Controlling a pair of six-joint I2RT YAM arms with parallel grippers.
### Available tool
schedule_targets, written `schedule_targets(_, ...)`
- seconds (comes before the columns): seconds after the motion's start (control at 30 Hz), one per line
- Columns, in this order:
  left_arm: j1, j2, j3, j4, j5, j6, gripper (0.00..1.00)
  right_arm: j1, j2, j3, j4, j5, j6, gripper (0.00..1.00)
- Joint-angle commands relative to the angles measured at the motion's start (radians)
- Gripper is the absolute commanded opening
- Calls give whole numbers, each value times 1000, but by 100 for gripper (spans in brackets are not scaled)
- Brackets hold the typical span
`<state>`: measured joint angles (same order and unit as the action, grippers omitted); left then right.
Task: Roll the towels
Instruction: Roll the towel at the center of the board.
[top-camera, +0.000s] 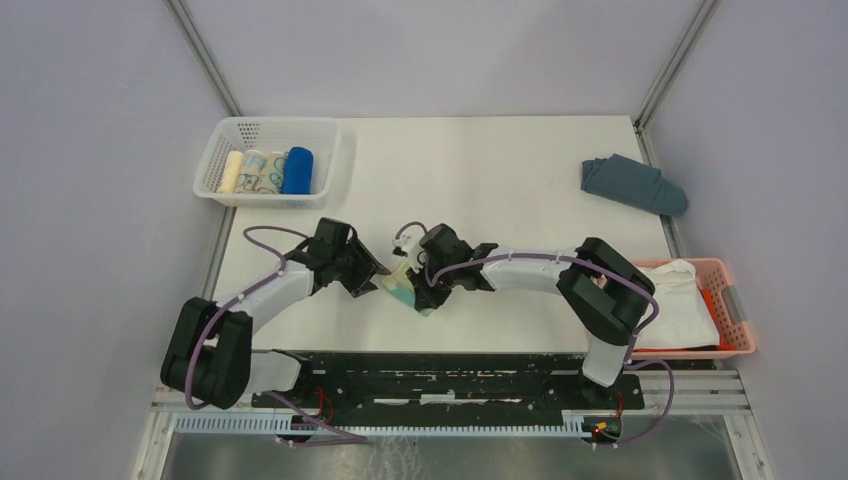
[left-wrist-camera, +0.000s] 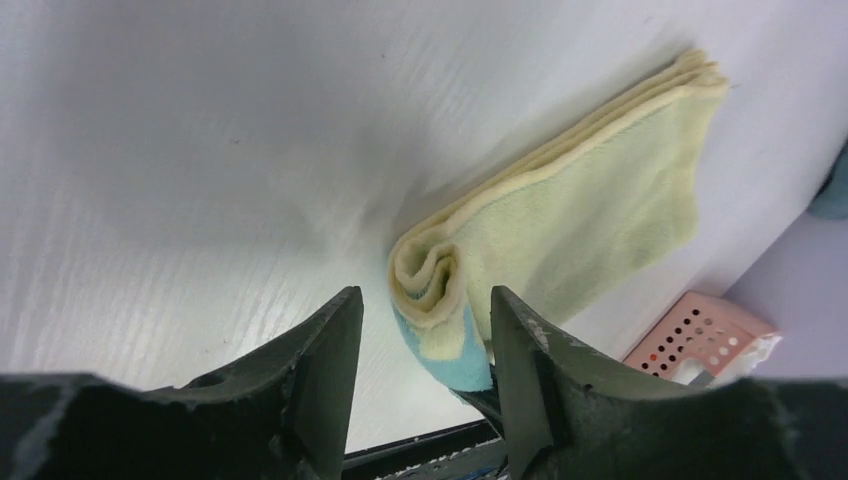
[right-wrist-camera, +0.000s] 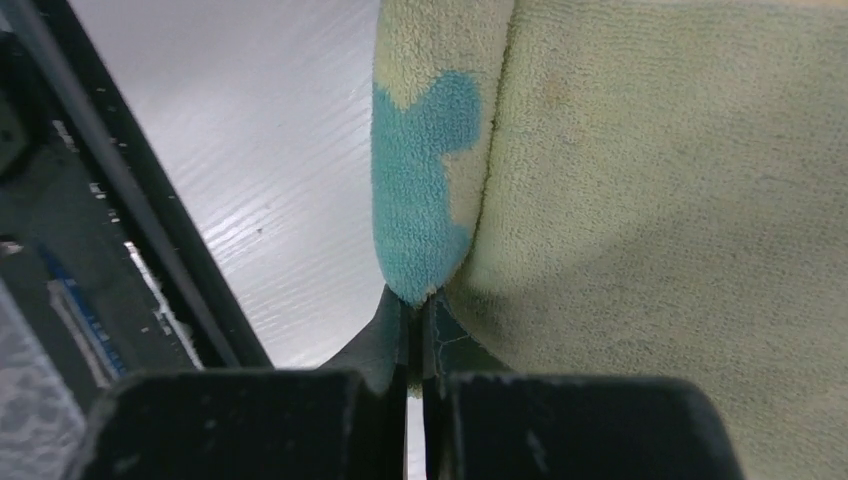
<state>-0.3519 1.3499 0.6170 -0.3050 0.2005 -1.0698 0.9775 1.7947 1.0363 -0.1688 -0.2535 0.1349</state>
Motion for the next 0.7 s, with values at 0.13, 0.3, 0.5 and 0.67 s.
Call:
schedule_targets(0.13,45,-187,-73,65,8,4,62,-169,124,-56,300,-614,288,0)
schedule_targets(0.3,47,-207,-141,145,92,-16,63,-244,214,-104,535,-717,487,1)
schedule_targets(0.5,47,-218,-184,180,108,-40,63,-317,269,-172,664,-713,628,1)
schedule_targets(0.67,47,-177,-200,255,140,-59,63,-329,299,-181,556,-686,585,1)
